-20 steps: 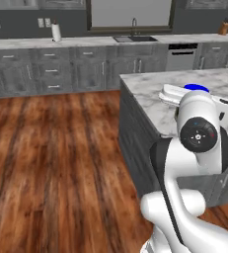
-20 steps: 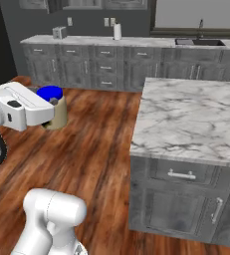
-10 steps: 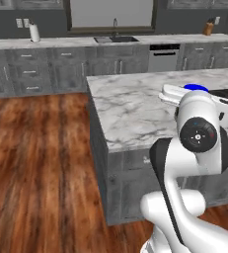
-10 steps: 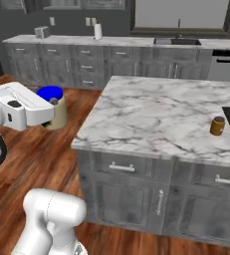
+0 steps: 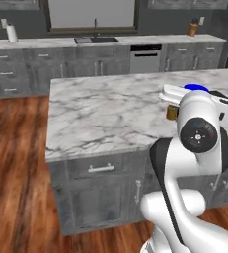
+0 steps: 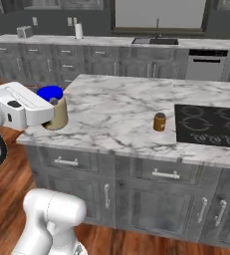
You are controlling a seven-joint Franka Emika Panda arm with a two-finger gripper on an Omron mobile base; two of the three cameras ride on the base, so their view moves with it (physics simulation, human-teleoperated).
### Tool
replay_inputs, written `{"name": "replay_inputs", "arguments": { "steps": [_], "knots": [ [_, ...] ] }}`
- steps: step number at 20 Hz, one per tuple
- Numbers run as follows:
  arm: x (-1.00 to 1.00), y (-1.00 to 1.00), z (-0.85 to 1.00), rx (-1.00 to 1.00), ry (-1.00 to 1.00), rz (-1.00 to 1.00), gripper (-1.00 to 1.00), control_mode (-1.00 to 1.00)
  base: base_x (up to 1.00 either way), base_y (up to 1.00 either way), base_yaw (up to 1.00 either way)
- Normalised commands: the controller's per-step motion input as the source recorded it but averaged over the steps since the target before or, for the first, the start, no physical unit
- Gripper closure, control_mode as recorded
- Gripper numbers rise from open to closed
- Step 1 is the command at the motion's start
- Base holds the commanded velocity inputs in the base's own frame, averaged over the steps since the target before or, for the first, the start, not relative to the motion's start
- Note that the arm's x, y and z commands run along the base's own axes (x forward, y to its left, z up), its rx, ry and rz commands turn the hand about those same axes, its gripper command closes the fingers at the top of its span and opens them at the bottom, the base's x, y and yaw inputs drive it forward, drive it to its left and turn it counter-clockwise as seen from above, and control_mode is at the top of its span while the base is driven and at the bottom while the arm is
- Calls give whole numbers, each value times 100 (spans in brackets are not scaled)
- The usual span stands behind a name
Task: Collect the turmeric, mayonnaise, and shaker from the cabinet and place them next to the stove.
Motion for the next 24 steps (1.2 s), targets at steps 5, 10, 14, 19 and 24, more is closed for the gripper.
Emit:
{"name": "replay_inputs", "arguments": {
  "steps": [5, 10, 14, 19, 24],
  "knots": [
    [0, 0, 0, 0, 0, 0, 100, 100, 41, -100, 0],
    [0, 0, 0, 0, 0, 0, 100, 100, 47, -100, 0],
    [0, 0, 0, 0, 0, 0, 100, 100, 52, -100, 1],
    [0, 0, 0, 0, 0, 0, 100, 100, 57, -100, 1],
    [0, 0, 0, 0, 0, 0, 100, 100, 59, -100, 2]
  ]
}}
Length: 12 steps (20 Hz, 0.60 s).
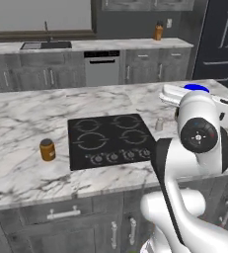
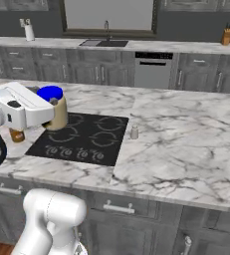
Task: Collect the turmeric, mayonnaise, and shaker from the cabinet and place them next to the stove.
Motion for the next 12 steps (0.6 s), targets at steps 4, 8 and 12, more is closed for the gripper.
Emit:
{"name": "replay_inputs", "arguments": {
  "steps": [4, 8, 12],
  "knots": [
    [0, 0, 0, 0, 0, 0, 100, 100, 71, -71, 5],
    [0, 0, 0, 0, 0, 0, 100, 100, 69, -63, 6],
    [0, 0, 0, 0, 0, 0, 100, 100, 63, -61, 6]
  ]
}}
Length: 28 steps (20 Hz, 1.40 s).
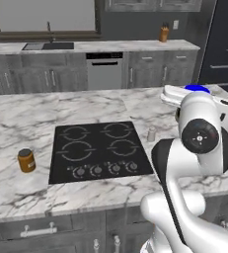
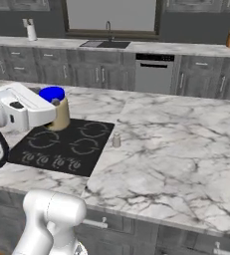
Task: Collect the turmeric, mayonnaise, and shaker from the cabinet and place them next to the stove.
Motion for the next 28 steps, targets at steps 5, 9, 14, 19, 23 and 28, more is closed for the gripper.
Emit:
{"name": "replay_inputs", "arguments": {
  "steps": [5, 9, 14, 19, 23, 28],
  "knots": [
    [68, -71, -48, 10, 9, 11, 100, -100, 0, 0, 0],
    [71, -62, -69, 1, 11, 13, 100, -100, 0, 0, 0],
    [70, -38, -88, 0, 14, 14, 100, -100, 0, 0, 0],
    [64, -24, -63, 0, 4, 15, 100, -100, 0, 0, 0],
    [67, -59, -55, 0, 1, 35, 100, -100, 0, 0, 0],
    [36, -54, -38, 0, 0, 51, 100, -100, 0, 0, 0]
  ]
}}
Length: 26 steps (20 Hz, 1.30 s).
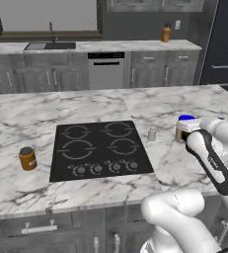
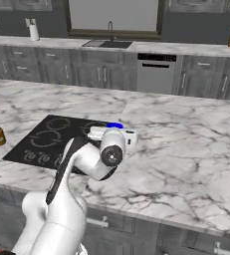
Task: Collect the turmeric, mayonnaise, and shaker from the cabinet and place them next to the stove.
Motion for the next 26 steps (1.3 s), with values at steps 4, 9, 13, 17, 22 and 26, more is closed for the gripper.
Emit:
{"name": "replay_inputs", "arguments": {
  "steps": [4, 9, 13, 17, 22, 26],
  "knots": [
    [3, -24, -35, -1, 0, 52, 100, -100, 0, 0, 0],
    [-1, 11, -9, -4, 0, 36, 100, -100, 0, 0, 0],
    [1, 30, -19, -4, 0, 27, 100, -100, 0, 0, 0],
    [0, 19, -42, -1, 0, 24, 100, -100, 0, 0, 0],
    [0, 20, -47, 0, 0, 21, 100, -100, 0, 0, 0],
    [10, 10, -30, 0, 0, 16, 100, -100, 0, 0, 0]
  ]
}}
